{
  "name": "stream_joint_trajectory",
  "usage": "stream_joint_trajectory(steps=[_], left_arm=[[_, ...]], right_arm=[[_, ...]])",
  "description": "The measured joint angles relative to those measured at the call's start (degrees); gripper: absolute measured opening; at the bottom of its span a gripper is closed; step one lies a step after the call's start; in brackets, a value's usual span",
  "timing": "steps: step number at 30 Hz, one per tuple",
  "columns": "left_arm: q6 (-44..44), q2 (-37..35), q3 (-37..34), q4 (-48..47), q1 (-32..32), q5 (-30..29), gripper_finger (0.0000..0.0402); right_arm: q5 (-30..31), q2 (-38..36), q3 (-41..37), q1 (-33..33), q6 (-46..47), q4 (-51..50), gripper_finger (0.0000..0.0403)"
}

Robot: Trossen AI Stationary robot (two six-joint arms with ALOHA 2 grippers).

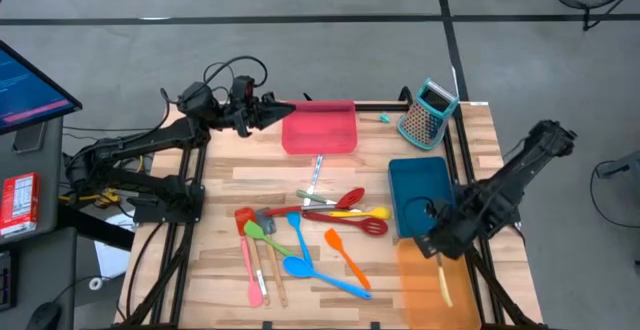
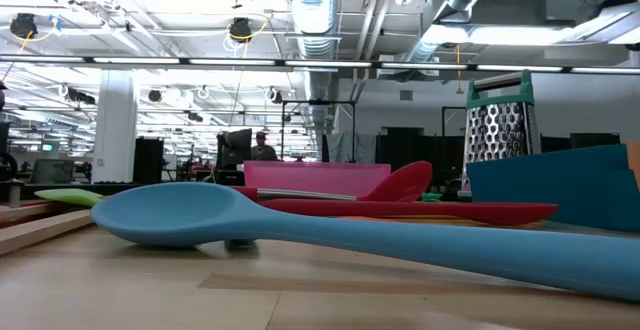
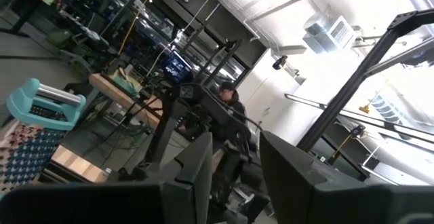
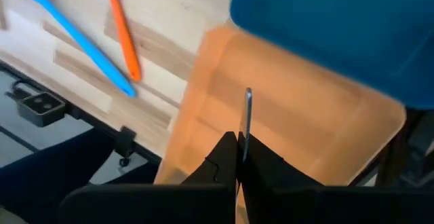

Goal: Pick & Place Kitchen Items
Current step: Put the yellow kitchen knife into the orange bin

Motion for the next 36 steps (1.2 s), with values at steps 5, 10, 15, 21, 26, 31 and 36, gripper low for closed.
stream_joint_trajectory(steps=[5, 10, 15, 21, 26, 31, 36], left_arm=[[0.00, 0.00, -0.01, 0.02, 0.06, -0.02, 0.0106], [-0.01, 0.00, -0.02, 0.02, 0.06, 0.32, 0.0106], [-0.13, 0.00, -0.02, 0.00, 0.04, 0.85, 0.0106], [-0.13, 0.00, -0.02, 0.02, 0.04, 1.71, 0.0106], [-0.13, 0.00, -0.02, 0.01, 0.04, 1.70, 0.0106], [-0.13, 0.00, -0.02, -0.02, 0.04, 1.70, 0.0106], [-0.07, 0.00, -0.02, -0.01, 0.04, 1.70, 0.0106]], right_arm=[[0.00, 0.02, -5.08, 2.26, 4.00, 4.88, 0.0000], [-2.10, 0.03, -8.02, 3.17, 5.55, 6.70, 0.0000], [-4.45, 0.03, -10.40, 3.12, 2.41, 11.17, 0.0000], [-4.46, 0.48, -12.25, 2.54, -4.78, 12.95, 0.0000], [-5.66, 0.46, -14.60, 2.10, -7.59, 15.61, 0.0000], [-6.99, 0.46, -15.95, 1.71, -8.14, 19.18, 0.0000], [-7.37, 0.45, -17.37, 1.67, -8.12, 20.93, 0.0000]])
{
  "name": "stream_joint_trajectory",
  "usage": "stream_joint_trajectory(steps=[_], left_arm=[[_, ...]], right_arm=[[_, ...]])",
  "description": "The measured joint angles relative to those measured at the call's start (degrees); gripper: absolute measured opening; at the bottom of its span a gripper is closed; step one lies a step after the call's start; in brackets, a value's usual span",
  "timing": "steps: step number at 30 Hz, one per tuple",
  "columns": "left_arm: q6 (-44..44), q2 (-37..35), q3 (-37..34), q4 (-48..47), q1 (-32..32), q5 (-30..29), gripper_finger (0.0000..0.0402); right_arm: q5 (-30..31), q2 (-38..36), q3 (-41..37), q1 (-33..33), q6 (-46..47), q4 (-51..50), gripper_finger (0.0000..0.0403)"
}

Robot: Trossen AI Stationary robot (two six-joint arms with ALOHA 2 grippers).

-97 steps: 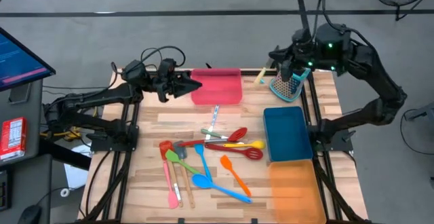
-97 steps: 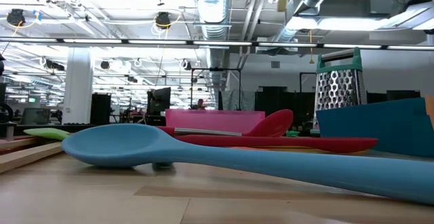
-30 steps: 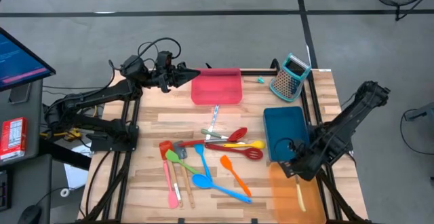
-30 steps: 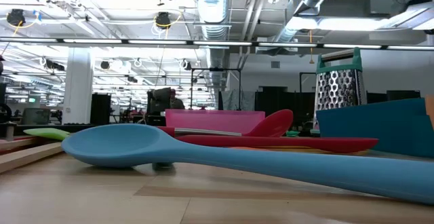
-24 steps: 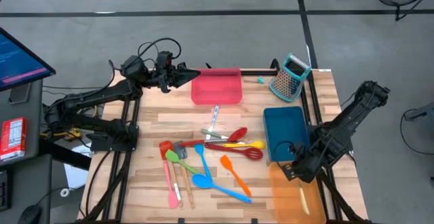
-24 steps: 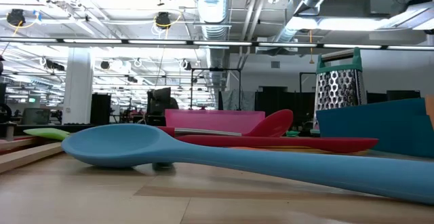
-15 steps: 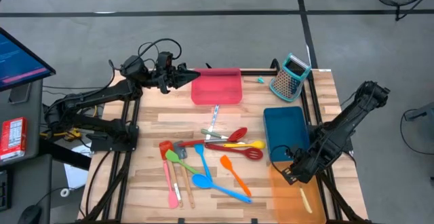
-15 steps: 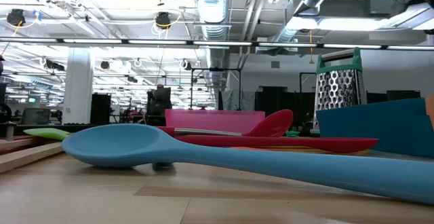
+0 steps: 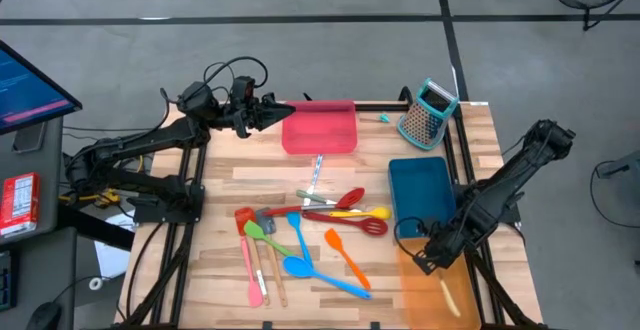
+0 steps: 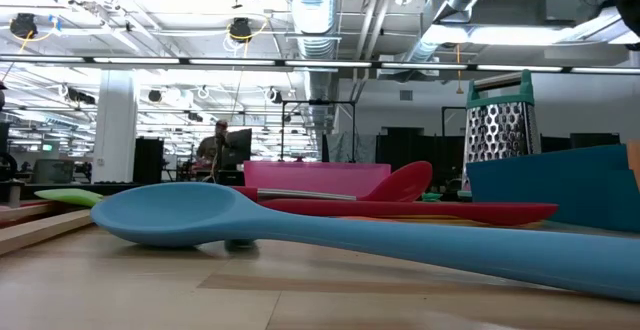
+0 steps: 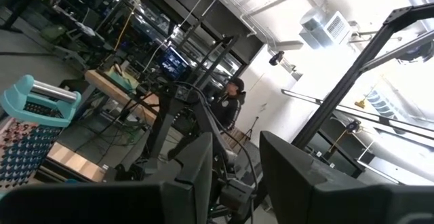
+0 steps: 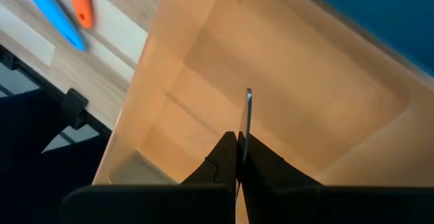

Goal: Pick & Place Kitchen Items
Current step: Put the yellow kitchen knife into the orange bin

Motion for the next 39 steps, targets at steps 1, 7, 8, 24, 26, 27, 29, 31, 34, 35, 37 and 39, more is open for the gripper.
stream_joint_trajectory(steps=[1, 7, 8, 24, 26, 27, 29, 31, 34, 35, 37, 39], left_arm=[[0.00, 0.00, 0.00, -0.01, 0.00, 0.00, 0.0106], [0.09, 0.00, 0.00, -0.05, 0.00, 0.01, 0.0106], [0.10, 0.00, 0.00, -0.09, 0.00, 0.01, 0.0106], [0.11, 0.00, 0.00, -0.21, 0.00, 0.02, 0.0106], [0.11, 0.00, 0.00, -0.25, 0.00, 0.02, 0.0106], [0.11, 0.00, 0.00, -0.23, 0.00, 0.02, 0.0106], [0.11, 0.00, 0.00, -0.25, 0.00, 0.00, 0.0106], [0.11, 0.00, 0.00, -0.23, 0.00, 0.01, 0.0106], [0.11, 0.00, 0.00, -0.25, 0.00, 0.00, 0.0106], [0.13, 0.00, 0.00, -0.24, 0.00, 0.00, 0.0106], [0.11, 0.00, 0.00, -0.25, 0.00, 0.00, 0.0106], [0.13, 0.00, 0.00, -0.25, 0.00, 0.00, 0.0106]], right_arm=[[-0.22, 0.00, -0.45, 0.00, 0.00, 1.05, 0.0000], [-0.96, 0.00, -1.94, -0.01, -1.44, 2.48, 0.0000], [-0.96, 0.00, -1.92, -0.30, -2.40, 2.47, 0.0000], [-5.81, 6.91, -1.88, -3.10, -16.97, 6.86, 0.0000], [-6.72, 8.61, -1.86, -3.31, -17.76, 8.31, 0.0000], [-6.96, 9.03, -1.86, -3.40, -17.89, 8.53, 0.0000], [-7.26, 9.72, -1.84, -3.81, -17.99, 9.06, 0.0000], [-7.21, 9.75, -1.84, -4.00, -17.99, 8.64, 0.0000], [-6.64, 9.75, -1.84, -4.02, -17.94, 8.72, 0.0000], [-6.60, 9.73, -1.84, -3.99, -17.61, 8.72, 0.0000], [-6.44, 9.73, -1.84, -3.98, -16.94, 8.65, 0.0000], [-6.41, 9.73, -1.84, -3.98, -16.91, 8.63, 0.0003]])
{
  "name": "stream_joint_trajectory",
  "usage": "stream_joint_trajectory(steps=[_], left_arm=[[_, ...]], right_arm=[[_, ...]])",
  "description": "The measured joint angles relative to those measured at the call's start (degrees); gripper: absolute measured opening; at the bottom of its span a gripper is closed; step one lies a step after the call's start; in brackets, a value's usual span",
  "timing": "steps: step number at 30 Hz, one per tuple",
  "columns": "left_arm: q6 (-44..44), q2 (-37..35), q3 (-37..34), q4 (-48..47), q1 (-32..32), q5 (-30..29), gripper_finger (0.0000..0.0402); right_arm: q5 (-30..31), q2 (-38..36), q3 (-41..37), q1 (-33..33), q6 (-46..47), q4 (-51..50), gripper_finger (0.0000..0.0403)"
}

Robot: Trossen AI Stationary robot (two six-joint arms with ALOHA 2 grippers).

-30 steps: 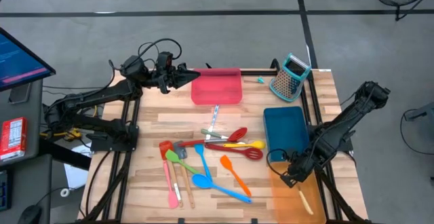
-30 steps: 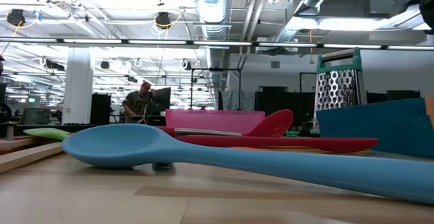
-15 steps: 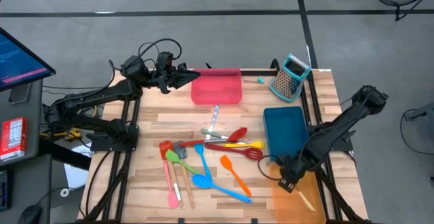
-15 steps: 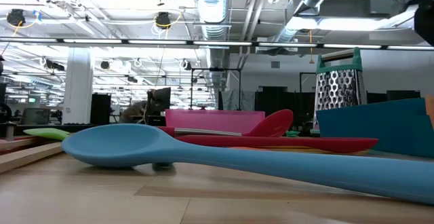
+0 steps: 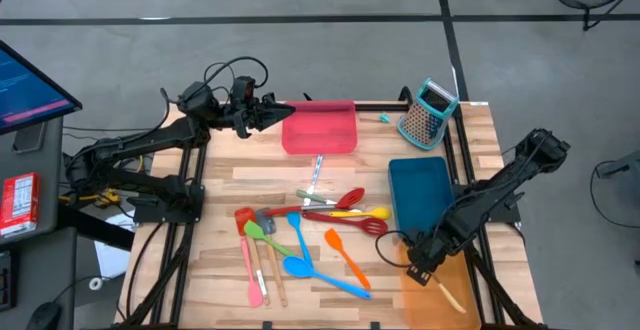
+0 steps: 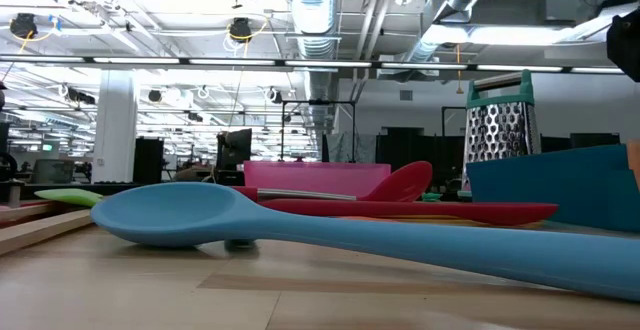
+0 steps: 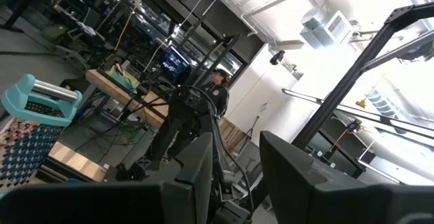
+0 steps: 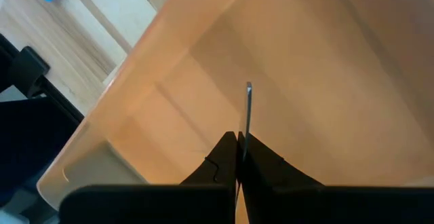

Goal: Pick & Place Kitchen Items
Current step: Put the yellow kitchen knife into the orange bin, then put the red serving spoon into the red bin

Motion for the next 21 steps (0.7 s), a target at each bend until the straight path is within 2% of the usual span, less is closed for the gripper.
stream_joint_trajectory(steps=[5, 10, 21], left_arm=[[1.43, 0.00, 0.00, 0.01, 0.00, 0.00, 0.0108], [3.28, 0.00, 0.00, 0.04, 0.00, 0.00, 0.0129], [3.35, 0.00, 0.00, 0.07, 0.00, 0.02, 0.0168]], right_arm=[[0.40, 0.00, 0.00, 0.00, 0.02, -0.33, 0.0012], [0.40, 0.00, 0.00, 0.00, 0.92, -0.34, 0.0030], [0.62, -2.22, 2.06, -0.02, -1.75, -0.11, 0.0132]])
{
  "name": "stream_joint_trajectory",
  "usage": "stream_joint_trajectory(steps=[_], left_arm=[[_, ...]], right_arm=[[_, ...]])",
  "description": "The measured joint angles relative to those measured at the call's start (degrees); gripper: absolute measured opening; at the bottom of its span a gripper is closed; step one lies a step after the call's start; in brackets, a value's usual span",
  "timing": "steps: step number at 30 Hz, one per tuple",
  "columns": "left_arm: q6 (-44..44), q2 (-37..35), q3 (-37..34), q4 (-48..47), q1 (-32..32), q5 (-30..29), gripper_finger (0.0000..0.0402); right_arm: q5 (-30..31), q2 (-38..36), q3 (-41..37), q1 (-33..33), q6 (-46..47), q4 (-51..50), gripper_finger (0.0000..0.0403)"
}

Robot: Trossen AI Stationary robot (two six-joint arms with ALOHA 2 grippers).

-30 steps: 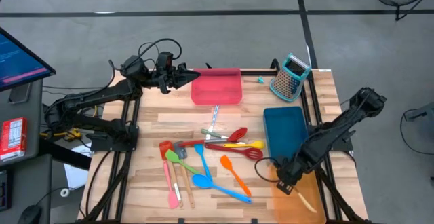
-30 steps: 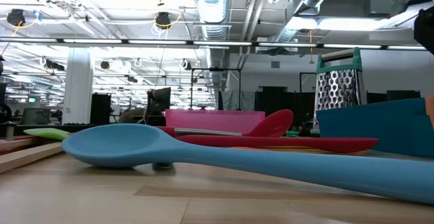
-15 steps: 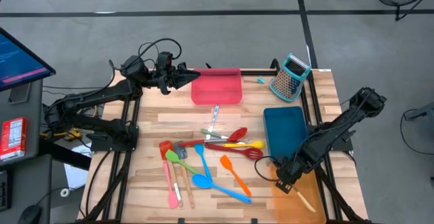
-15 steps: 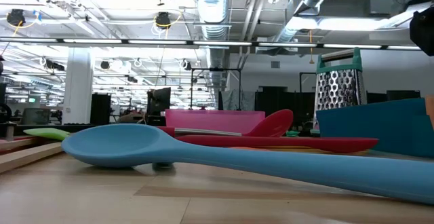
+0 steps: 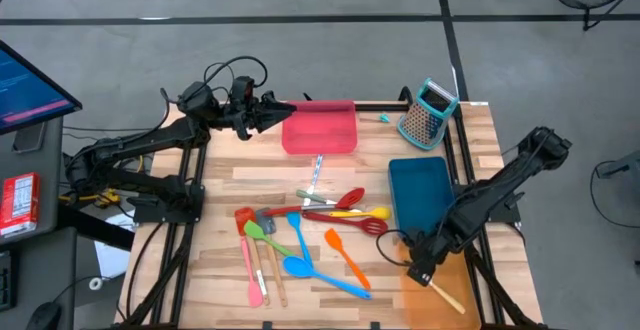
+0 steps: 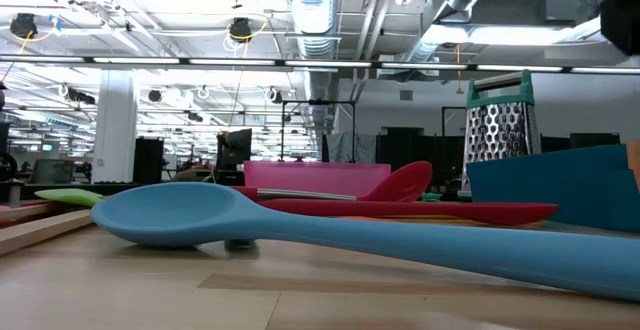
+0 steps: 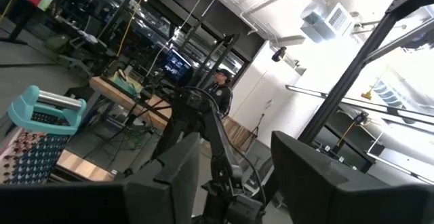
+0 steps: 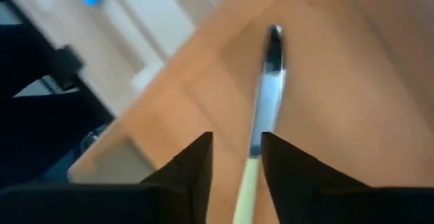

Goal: Pick & Place Kitchen Items
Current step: Put the red serving spoon into the red bin

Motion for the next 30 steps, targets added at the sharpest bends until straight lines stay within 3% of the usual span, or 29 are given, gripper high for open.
stream_joint_trajectory(steps=[6, 11, 20, 30], left_arm=[[-0.12, 0.00, 0.00, 0.00, 0.00, 1.04, 0.0169], [-2.29, 0.00, 0.00, 0.02, 0.00, 3.08, 0.0170], [-4.78, -1.31, 0.00, 0.05, -0.65, 12.24, 0.0160], [-12.71, -1.53, 0.00, -4.86, -0.76, 18.04, 0.0158]], right_arm=[[-0.04, -4.64, 0.95, 0.00, 0.15, 0.00, 0.0186], [-0.24, -10.39, 0.98, 0.04, 1.10, 0.34, 0.0207], [2.23, -22.32, 0.98, -0.07, 4.10, 1.43, 0.0195], [13.29, -33.88, 0.98, -1.56, 0.94, 12.10, 0.0171]])
